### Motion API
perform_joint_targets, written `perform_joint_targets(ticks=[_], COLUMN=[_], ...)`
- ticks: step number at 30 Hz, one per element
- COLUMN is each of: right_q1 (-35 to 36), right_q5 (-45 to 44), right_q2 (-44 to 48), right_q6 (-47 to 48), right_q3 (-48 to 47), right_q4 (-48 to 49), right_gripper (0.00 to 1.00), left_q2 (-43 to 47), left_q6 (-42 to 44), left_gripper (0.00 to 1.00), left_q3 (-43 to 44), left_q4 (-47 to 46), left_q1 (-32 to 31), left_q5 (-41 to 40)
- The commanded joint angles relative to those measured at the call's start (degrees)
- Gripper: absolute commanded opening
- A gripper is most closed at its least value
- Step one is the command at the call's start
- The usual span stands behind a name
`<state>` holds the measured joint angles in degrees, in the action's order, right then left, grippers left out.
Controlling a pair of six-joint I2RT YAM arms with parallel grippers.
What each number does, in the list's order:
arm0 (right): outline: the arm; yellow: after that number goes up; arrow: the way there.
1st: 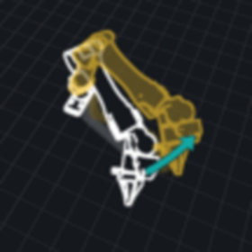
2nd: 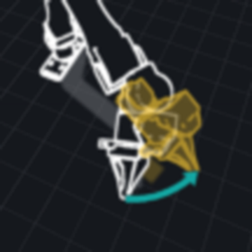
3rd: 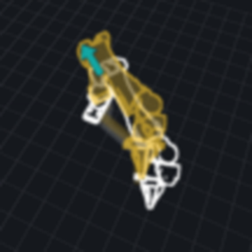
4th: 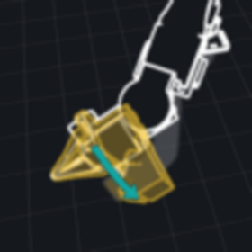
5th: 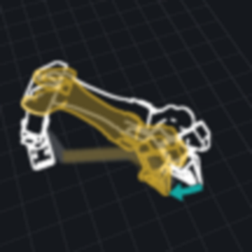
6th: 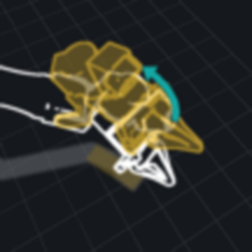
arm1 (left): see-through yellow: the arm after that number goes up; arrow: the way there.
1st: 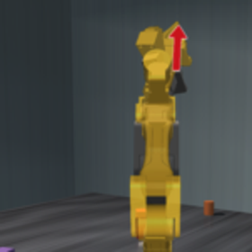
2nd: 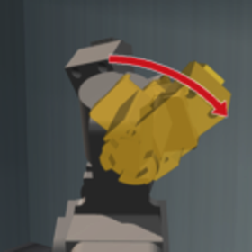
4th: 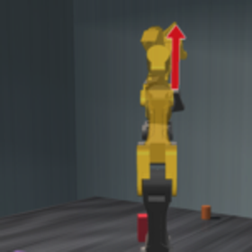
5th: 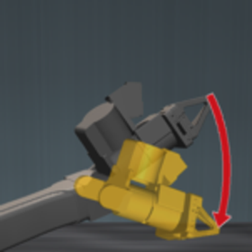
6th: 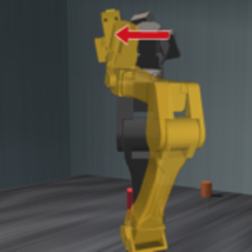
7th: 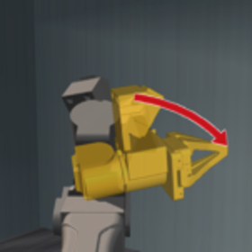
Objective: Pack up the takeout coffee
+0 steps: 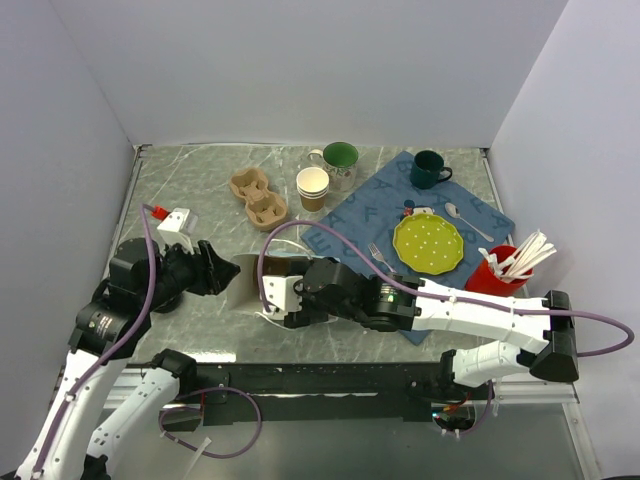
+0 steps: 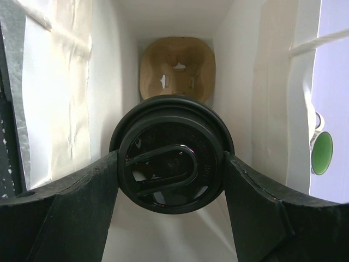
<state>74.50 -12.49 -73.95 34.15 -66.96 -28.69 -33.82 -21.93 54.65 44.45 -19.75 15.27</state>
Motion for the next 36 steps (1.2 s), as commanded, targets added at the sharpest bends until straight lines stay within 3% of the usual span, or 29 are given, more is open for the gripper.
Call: perform_joint_targets(ticks=[1, 5, 11, 18, 22, 27, 32, 36], right_q1=[0.4, 0.3, -0.4, -1.7, -4.0, -5.2, -5.3, -5.2], right_q5=[0.5, 0.1, -1.5, -2.2, -0.8, 1.1, 2.6, 3.4], right_q2=[1.9, 1.4, -0.8, 0.7, 1.5, 0.9, -1.3, -2.5], right_q6=[-0.7, 1.6, 3.8, 10.4, 10.4, 12.6, 11.0, 10.5], right_q3=[0.5, 0.6, -1.5, 3.7, 3.0, 4.6, 2.1, 2.0], right_q4=[2.7, 3.5, 3.5, 4.8, 2.9, 2.5, 2.2, 3.9], right_gripper=[0.58, 0.58, 0.58, 0.58, 0.58, 0.58, 0.57, 0.57], left_q2=[0.0, 0.2, 0.2, -0.1, 0.2, 2.6, 2.7, 2.0], left_q6=[-0.7, 0.4, 0.6, 3.4, 6.6, 10.0, 12.3, 12.3], left_gripper=[0.49, 0.22, 0.01, 0.01, 0.01, 0.01, 0.01, 0.01], left_q3=[-0.1, -1.1, -2.0, -1.2, 0.1, -3.5, -2.4, -3.7], left_q4=[-2.5, -5.8, -6.7, -8.2, -8.3, -15.4, -17.3, -14.9], left_q1=[0.0, 0.0, 0.0, 0.0, 0.0, 0.0, 0.0, 0.0], left_q5=[3.5, 7.1, 9.6, 9.9, 6.3, 9.2, 6.9, 11.6])
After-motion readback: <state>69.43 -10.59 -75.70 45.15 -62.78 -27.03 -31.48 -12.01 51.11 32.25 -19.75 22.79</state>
